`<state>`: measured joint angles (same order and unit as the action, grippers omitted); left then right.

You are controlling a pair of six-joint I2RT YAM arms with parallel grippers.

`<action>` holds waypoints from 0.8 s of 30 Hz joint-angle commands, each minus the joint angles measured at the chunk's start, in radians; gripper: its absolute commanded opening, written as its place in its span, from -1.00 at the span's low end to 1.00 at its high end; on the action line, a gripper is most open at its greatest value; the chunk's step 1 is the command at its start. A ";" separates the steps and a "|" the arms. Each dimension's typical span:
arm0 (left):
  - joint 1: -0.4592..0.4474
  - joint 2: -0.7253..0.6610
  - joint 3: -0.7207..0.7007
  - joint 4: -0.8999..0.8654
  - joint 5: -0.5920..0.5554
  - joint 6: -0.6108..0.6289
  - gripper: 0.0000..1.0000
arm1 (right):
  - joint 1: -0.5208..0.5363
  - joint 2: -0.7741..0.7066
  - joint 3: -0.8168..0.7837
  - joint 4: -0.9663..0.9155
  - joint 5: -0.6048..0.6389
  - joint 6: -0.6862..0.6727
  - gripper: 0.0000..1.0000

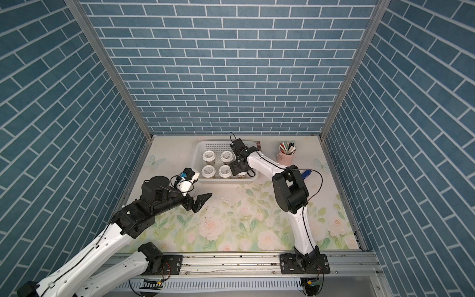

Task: Put the yogurt in the basket
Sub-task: Place the yogurt in the basket, then reset both arms

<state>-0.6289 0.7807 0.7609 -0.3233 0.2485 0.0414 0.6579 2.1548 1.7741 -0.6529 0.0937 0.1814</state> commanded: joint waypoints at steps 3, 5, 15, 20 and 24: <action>-0.003 -0.010 0.009 0.004 0.007 0.005 1.00 | -0.004 -0.082 0.043 -0.053 0.026 -0.016 0.71; -0.003 -0.010 0.008 0.005 0.009 0.002 1.00 | -0.004 -0.098 0.050 -0.063 0.032 -0.017 0.71; -0.003 -0.008 0.026 -0.001 -0.036 -0.033 1.00 | -0.002 -0.204 0.059 -0.076 0.032 -0.016 0.75; -0.004 -0.022 0.044 0.031 -0.126 -0.063 1.00 | -0.003 -0.330 -0.013 -0.043 0.111 -0.009 0.75; -0.003 -0.003 0.047 0.090 -0.287 -0.148 1.00 | -0.004 -0.482 -0.177 0.076 0.216 -0.018 0.76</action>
<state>-0.6289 0.7708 0.7818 -0.2890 0.0937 -0.0387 0.6579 1.7687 1.6787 -0.6449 0.2024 0.1772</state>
